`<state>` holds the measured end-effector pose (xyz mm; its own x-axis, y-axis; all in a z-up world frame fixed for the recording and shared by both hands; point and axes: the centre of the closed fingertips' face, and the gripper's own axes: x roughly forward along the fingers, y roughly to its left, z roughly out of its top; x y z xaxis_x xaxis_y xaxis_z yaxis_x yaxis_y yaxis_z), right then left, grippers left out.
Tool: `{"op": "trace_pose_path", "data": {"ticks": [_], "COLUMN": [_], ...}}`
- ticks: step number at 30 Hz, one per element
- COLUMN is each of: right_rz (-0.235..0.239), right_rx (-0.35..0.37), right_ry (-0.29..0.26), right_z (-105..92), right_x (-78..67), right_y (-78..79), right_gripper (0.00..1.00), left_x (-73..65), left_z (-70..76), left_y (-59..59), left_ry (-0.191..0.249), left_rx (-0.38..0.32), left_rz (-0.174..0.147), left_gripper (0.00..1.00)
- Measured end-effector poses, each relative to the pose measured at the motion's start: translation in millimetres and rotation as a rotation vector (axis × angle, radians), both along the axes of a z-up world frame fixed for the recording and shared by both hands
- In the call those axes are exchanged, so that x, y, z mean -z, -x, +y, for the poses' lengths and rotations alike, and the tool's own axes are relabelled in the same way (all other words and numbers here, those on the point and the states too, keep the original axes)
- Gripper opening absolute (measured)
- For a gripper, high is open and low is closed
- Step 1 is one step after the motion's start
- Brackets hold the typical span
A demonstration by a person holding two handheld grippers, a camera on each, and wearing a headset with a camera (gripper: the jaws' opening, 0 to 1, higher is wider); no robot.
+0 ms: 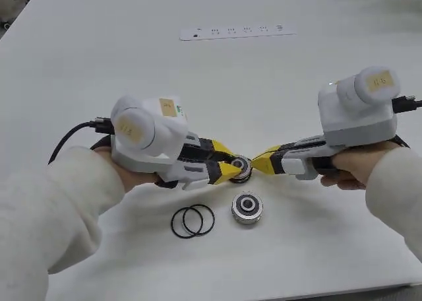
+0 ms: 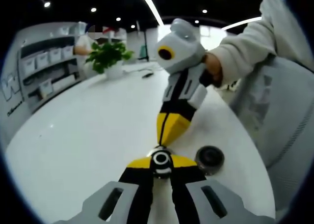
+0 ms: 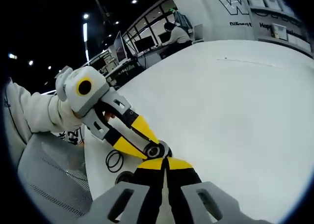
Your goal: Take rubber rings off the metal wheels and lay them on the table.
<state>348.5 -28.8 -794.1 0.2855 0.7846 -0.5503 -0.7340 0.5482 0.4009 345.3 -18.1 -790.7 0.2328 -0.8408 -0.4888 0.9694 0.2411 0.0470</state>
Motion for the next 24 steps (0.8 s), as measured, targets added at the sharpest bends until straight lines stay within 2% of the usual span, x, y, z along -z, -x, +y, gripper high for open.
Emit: {"op": "trace_pose_path", "data": {"ticks": [2,5,24], "right_rz": [0.013,-0.009,-0.032], "right_rx": [0.015,-0.003,-0.032], "right_ry": [-0.008,0.014,0.036], "right_z": [1.5,4.1,10.5], "right_x": [-0.2,-1.5,-3.1], "right_y": [-0.7,1.2,1.1], "right_gripper": [0.00,0.00,0.00], "left_x": [0.0,0.0,0.9], "left_z": [0.0,-0.4,0.6], "left_y": [0.0,0.2,-0.5], "left_ry": [0.000,0.003,0.015], "left_rx": [0.000,-0.002,-0.017], "left_rz": [-0.001,0.003,0.006], "left_gripper": [0.13,0.13,0.13]}}
